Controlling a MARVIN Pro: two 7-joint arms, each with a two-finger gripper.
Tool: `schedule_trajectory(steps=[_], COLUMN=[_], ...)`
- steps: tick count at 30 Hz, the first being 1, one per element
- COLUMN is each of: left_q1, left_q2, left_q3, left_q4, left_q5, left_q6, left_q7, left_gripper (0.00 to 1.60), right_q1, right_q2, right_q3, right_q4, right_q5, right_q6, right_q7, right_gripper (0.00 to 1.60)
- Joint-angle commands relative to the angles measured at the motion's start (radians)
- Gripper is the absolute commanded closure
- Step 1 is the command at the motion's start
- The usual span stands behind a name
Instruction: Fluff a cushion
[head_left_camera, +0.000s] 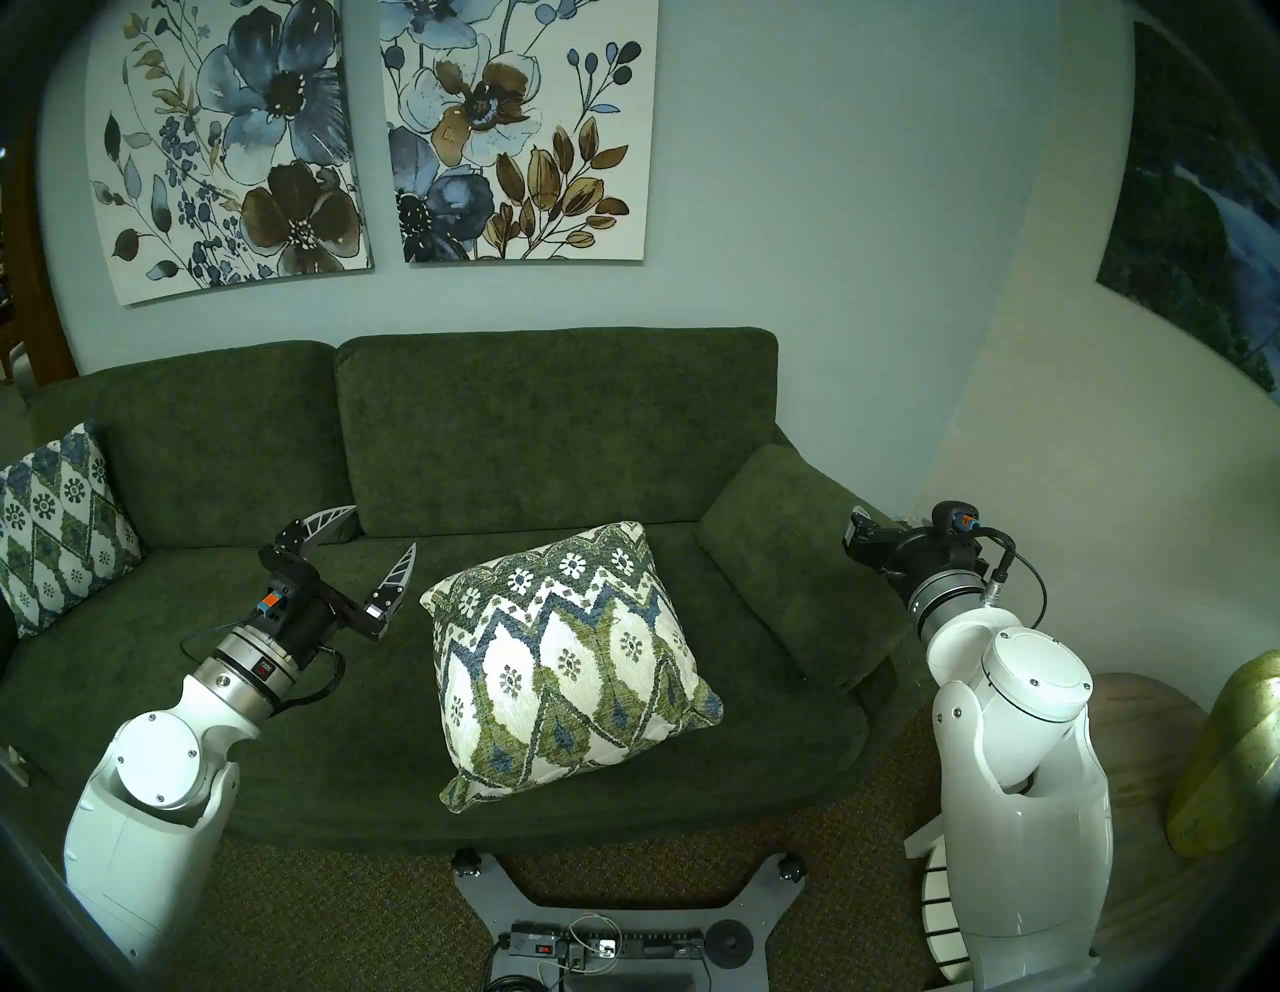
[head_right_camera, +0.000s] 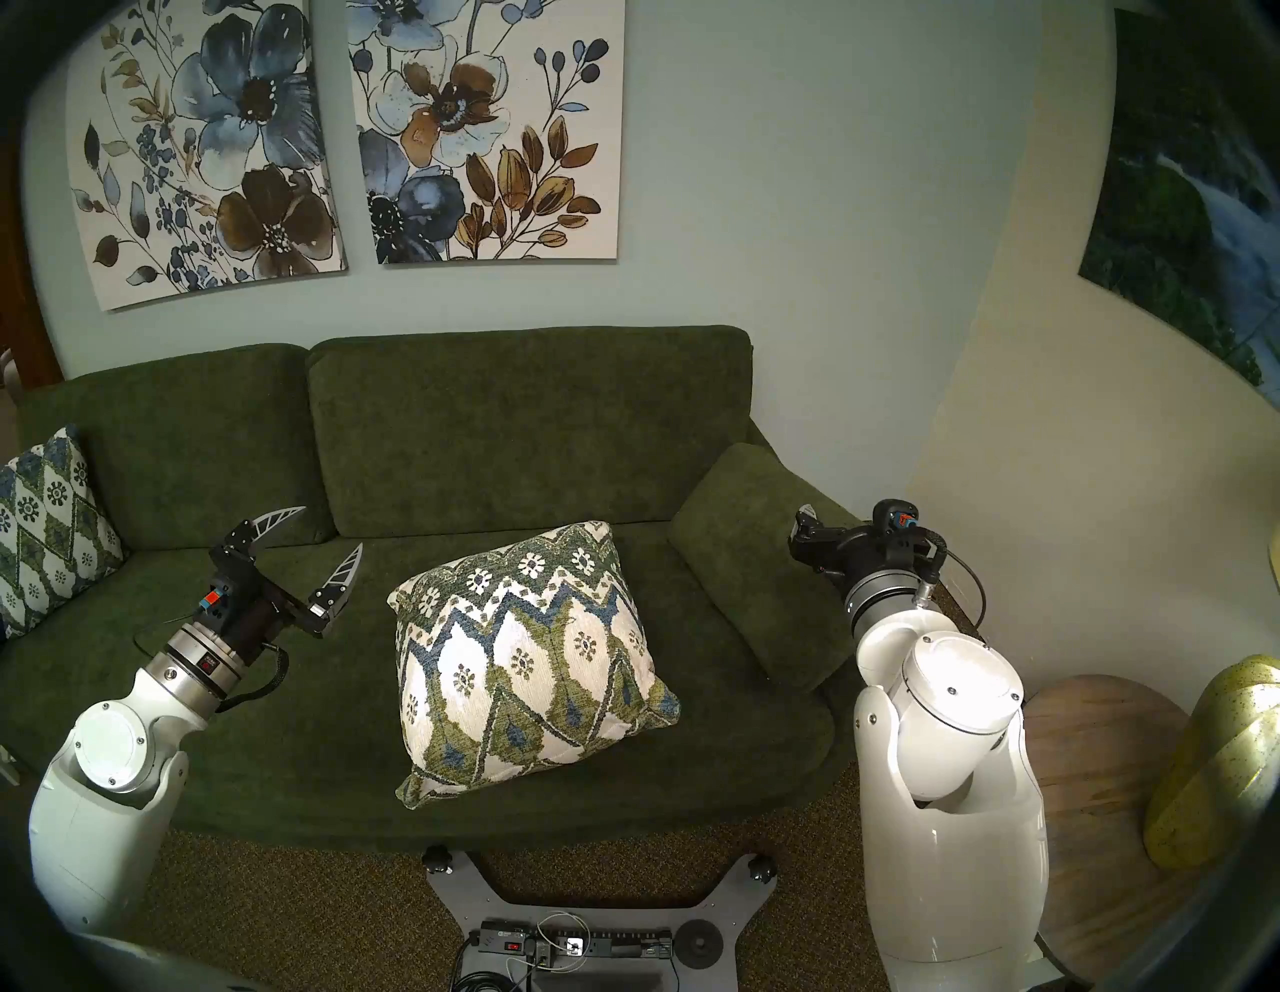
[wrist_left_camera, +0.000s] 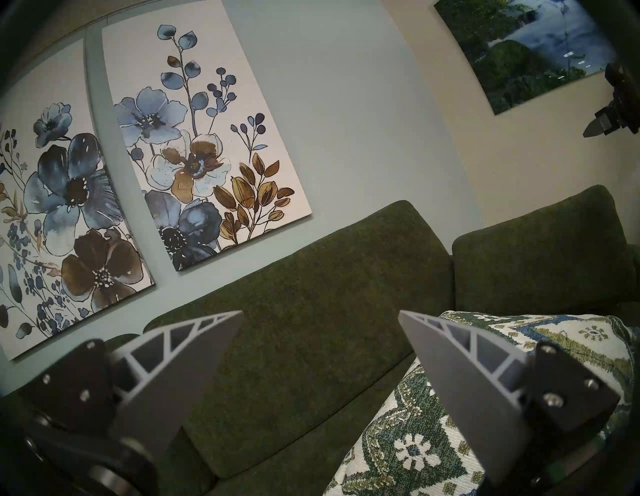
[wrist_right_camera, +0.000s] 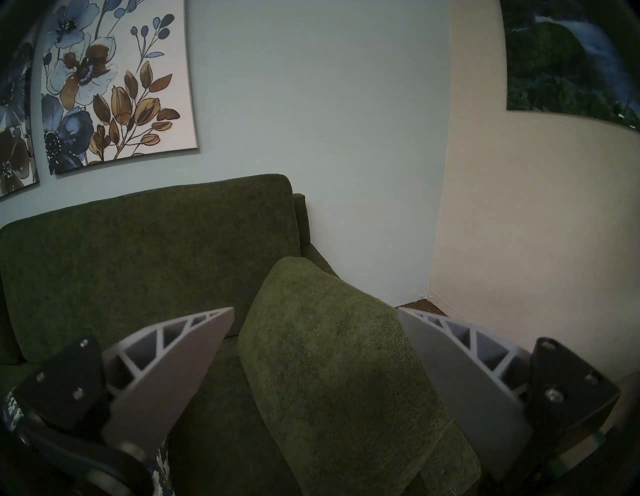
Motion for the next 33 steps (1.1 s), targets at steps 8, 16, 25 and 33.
schedule_trajectory(steps=[8,16,25,33], left_q1=[0.001,0.001,0.030,0.160], left_q2=[0.002,0.003,-0.003,-0.044], left_q3=[0.000,0.000,-0.011,-0.009], left_q4=[-0.005,-0.005,-0.024,-0.093], left_q5=[-0.001,-0.001,0.013,0.026], left_q6=[-0.002,-0.002,-0.022,-0.053], left_q7=[-0.002,-0.001,0.002,-0.009], left_gripper=[0.00,0.00,0.00,0.00], right_q1=[0.001,0.001,-0.044,-0.180], right_q2=[0.000,0.000,0.029,0.044], right_q3=[0.000,0.000,-0.049,-0.166], right_q4=[-0.012,-0.012,-0.059,-0.067], right_q5=[0.000,0.000,-0.018,-0.066], right_q6=[-0.001,-0.001,0.001,0.022], right_q7=[0.000,0.000,0.032,0.049], right_gripper=[0.00,0.00,0.00,0.00])
